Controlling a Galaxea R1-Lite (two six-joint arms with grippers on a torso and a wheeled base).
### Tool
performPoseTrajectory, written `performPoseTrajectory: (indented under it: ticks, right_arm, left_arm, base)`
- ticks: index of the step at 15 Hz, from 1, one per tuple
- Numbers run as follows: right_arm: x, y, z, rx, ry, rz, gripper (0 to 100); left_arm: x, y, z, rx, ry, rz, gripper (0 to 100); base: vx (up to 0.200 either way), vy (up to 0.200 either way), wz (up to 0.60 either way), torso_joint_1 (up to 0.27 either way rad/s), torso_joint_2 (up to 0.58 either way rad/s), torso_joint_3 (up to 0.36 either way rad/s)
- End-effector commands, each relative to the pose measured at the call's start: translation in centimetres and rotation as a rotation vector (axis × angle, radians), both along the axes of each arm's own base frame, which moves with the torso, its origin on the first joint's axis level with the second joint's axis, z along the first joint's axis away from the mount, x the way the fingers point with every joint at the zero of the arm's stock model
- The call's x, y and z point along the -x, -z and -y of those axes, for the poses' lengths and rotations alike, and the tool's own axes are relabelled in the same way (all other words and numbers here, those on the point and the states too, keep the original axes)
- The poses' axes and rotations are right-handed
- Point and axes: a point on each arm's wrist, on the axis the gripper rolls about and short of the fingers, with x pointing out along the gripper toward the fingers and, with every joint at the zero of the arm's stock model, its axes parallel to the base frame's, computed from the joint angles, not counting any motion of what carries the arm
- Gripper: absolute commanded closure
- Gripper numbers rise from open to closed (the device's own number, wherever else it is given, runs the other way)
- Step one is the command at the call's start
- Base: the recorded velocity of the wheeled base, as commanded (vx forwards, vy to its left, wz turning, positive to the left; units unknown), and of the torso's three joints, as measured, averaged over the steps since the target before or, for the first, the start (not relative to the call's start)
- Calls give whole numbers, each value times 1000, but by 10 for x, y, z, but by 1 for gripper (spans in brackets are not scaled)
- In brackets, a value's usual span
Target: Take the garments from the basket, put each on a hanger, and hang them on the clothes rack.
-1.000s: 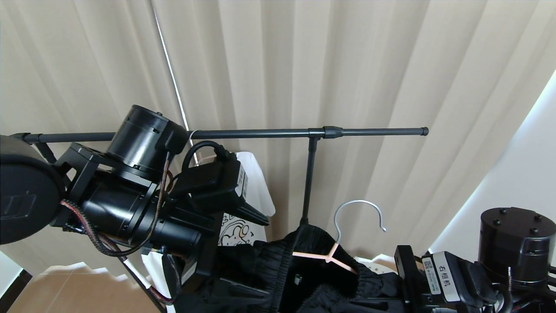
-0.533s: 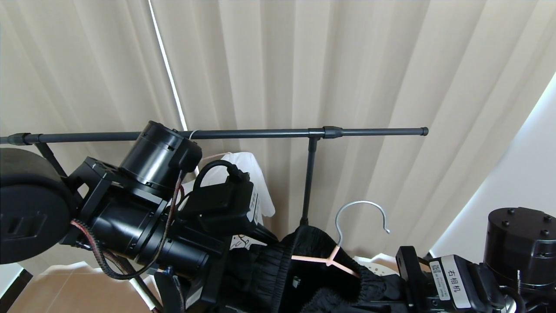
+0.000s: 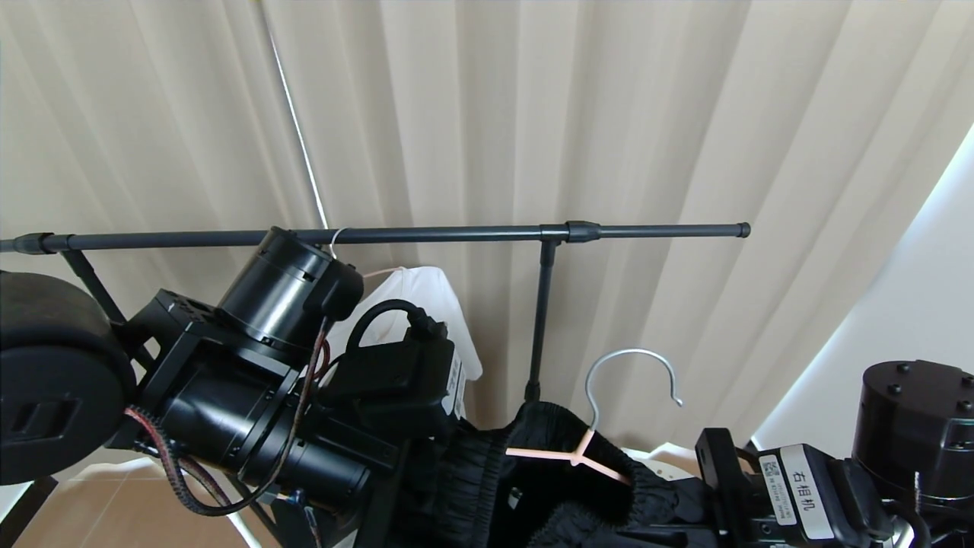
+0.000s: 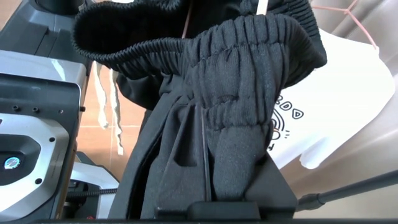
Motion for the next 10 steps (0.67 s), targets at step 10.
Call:
performPoseTrajectory:
  ticks: [10]
  right_arm:
    - [2,0,1,11,25,2,100]
  left_arm:
    - [3,-2,-4,10,-6,13,100]
  base:
    - [0,0,0,0,0,0]
